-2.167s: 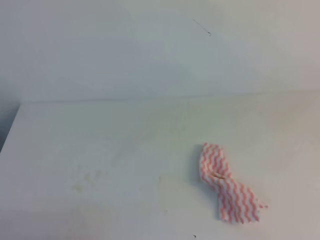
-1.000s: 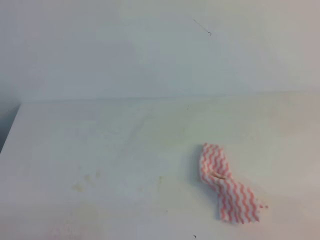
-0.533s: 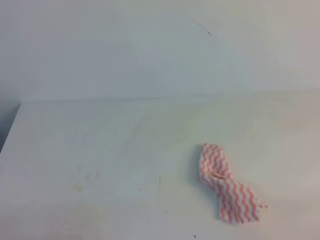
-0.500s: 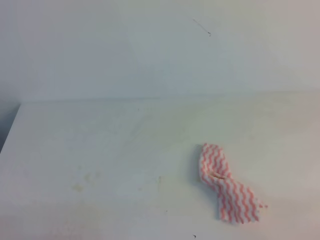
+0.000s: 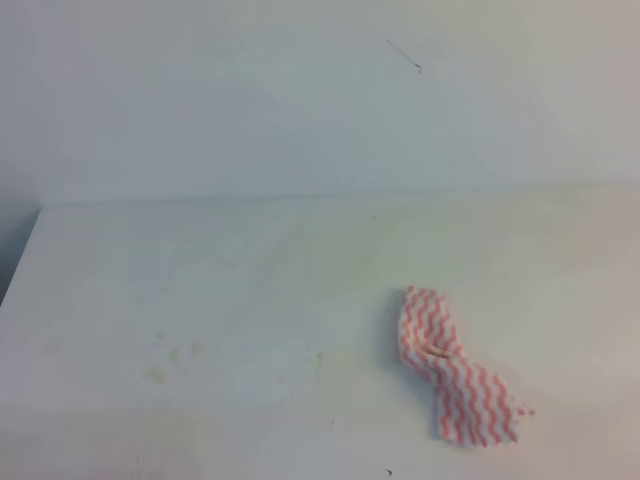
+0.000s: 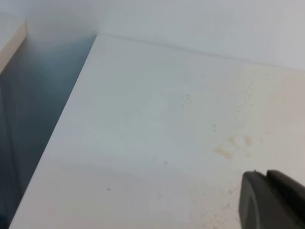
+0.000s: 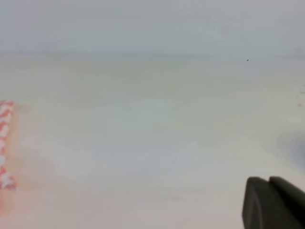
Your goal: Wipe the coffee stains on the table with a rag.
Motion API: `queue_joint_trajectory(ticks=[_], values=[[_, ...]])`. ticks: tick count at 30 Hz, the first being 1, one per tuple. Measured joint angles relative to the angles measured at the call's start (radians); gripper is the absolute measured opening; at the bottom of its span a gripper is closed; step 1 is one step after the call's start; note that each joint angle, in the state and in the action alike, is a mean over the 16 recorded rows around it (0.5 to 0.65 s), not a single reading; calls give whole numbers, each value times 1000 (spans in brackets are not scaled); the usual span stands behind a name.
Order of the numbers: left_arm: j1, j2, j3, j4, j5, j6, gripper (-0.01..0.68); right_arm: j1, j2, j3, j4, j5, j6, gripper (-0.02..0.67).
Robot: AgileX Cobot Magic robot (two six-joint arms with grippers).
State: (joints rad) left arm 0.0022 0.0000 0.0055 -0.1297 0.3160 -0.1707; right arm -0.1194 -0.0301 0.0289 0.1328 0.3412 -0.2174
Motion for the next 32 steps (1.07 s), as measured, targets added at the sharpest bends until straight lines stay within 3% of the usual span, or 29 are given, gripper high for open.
queue_joint_trajectory(ticks=[12,32], values=[[0,0,-5,0,1,0,1,45,-1,-4,-111,-10,147,0],[1,0,-2,0,1,1,1,49,2,-1,-105,-14,153,0]])
